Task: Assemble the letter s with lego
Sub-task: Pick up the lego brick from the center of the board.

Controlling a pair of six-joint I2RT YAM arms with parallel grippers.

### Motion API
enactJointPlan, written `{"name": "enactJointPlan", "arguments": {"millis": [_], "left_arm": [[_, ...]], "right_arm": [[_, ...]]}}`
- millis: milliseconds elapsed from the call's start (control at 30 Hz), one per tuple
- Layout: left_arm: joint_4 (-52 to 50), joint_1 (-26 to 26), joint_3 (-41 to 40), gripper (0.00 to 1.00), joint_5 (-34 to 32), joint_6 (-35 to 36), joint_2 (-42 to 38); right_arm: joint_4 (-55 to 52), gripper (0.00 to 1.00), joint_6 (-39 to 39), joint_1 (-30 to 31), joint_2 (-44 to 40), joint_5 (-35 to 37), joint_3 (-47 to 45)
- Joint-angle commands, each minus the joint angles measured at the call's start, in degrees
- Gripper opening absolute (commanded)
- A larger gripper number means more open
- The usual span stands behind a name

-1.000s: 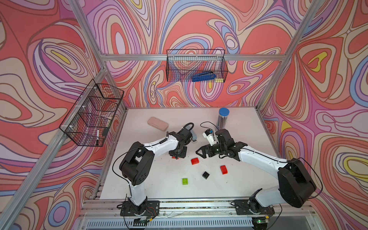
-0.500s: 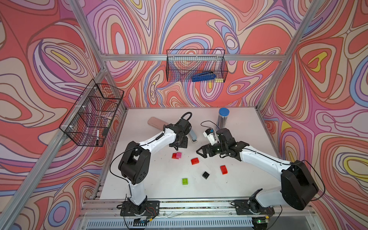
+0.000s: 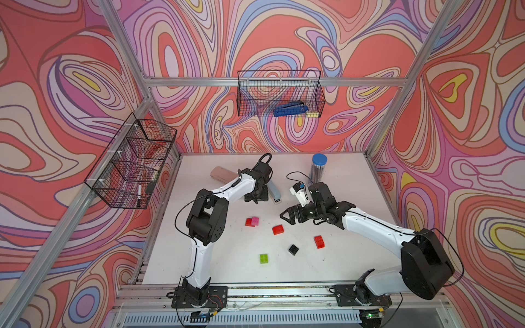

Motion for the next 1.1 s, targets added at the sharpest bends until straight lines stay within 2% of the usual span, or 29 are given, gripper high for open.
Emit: {"name": "enactJointPlan", "arguments": {"millis": [0,633,1067], "left_arm": [[-0.12,0.53,2.68,0.65,-1.88,-2.43,1.94],[-1.75,1.23,9.31,0.51,-6.12,-2.73,9.58],[-1.84,1.19,8.16,0.32,-6.23,-1.80,8.37]], "right_arm": [[1.14,0.98,0.22,-0.50,-0.32,1.00,1.51],[1.26,0.98,0.15,-1.11,-0.04,0.74,1.51],[1.21,0.98,0.24,-1.34,0.43,0.46,1.55]]}}
